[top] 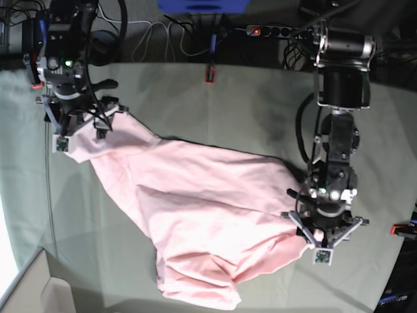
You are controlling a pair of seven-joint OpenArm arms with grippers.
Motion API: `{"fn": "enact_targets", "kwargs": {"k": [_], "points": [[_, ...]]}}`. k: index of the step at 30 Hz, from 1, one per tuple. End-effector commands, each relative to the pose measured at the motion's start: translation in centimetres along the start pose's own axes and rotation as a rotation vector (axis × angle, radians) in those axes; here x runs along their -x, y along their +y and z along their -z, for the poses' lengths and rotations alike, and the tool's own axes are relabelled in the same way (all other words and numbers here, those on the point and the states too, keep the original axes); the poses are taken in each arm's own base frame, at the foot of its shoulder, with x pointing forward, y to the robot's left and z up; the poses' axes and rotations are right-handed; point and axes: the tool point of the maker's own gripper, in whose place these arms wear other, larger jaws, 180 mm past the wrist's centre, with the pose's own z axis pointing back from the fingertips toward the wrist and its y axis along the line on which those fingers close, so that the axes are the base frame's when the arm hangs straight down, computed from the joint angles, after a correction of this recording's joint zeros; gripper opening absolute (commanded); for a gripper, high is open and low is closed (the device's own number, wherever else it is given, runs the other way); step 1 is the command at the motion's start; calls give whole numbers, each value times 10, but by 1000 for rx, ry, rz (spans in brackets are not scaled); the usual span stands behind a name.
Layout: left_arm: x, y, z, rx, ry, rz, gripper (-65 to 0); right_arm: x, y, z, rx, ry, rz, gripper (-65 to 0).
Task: Layout the t-shirt on the table in an organized manner, then fold the t-shirt properly
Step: 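Grasp the shirt edge with the left gripper and pull it outward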
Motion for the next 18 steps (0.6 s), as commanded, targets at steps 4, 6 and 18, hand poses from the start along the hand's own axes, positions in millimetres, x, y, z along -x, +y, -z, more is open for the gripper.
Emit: {"fn": "enact_targets", "kwargs": {"k": [4, 6, 18], "points": [[-11, 8, 6, -17, -23, -3, -596, -10, -2, -2, 3, -39, -4, -246], [-9, 8, 12, -19, -6, -3, -650, -10, -3, -2, 4, -37, -4, -246], [-137, 41, 18, -72, -213, -48, -642, -8, -4, -3, 8, -33, -6, -246]]}}
